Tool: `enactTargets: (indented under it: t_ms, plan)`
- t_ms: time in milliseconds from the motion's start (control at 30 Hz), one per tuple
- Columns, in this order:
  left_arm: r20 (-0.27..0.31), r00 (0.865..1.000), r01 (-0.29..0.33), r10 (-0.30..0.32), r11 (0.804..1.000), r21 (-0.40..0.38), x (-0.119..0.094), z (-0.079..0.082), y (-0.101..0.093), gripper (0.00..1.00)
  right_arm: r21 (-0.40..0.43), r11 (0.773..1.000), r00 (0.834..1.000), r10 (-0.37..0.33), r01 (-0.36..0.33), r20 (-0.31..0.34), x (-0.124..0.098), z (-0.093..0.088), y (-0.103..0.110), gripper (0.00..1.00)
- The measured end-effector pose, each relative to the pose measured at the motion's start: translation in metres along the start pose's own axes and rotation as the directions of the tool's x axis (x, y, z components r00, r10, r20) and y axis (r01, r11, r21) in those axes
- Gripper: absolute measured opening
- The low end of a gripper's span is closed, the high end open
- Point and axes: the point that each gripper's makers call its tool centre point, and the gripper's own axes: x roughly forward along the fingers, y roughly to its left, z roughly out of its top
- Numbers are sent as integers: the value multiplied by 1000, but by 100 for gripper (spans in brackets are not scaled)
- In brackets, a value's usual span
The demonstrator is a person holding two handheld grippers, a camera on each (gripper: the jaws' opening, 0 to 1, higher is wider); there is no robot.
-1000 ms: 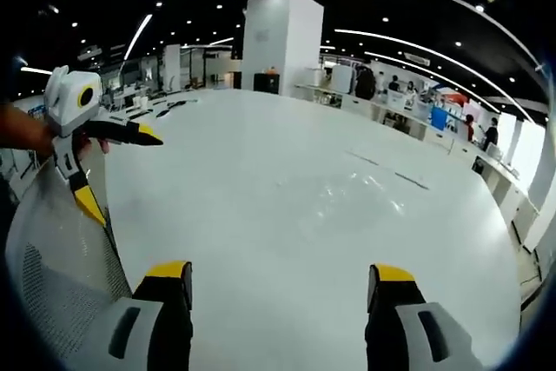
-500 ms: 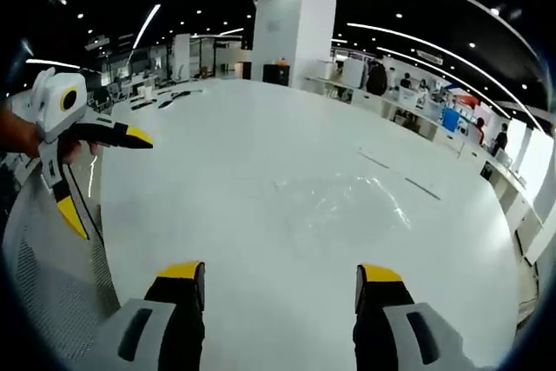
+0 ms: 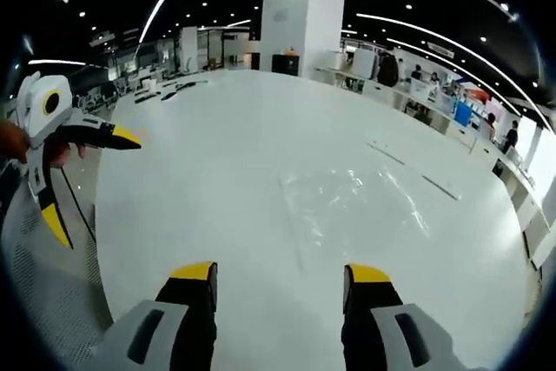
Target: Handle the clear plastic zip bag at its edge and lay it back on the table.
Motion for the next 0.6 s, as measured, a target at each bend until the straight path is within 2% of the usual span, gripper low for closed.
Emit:
enactTargets:
  t_ms: [167, 300, 600]
  plan:
    - [2, 1000, 4, -4, 1000, -7, 0, -1, -2, 98, 35, 999, 1000, 9, -8, -30, 9, -6, -2, 49]
    - [9, 1000, 7, -7, 1000, -22, 1, -1, -2, 98, 38, 999, 1000, 7, -7, -19, 15, 2, -3, 46]
    - [12, 1000, 3, -2, 999, -36, 0, -2, 2, 98, 11, 1000, 999, 22, -22, -47, 31, 8, -3, 39]
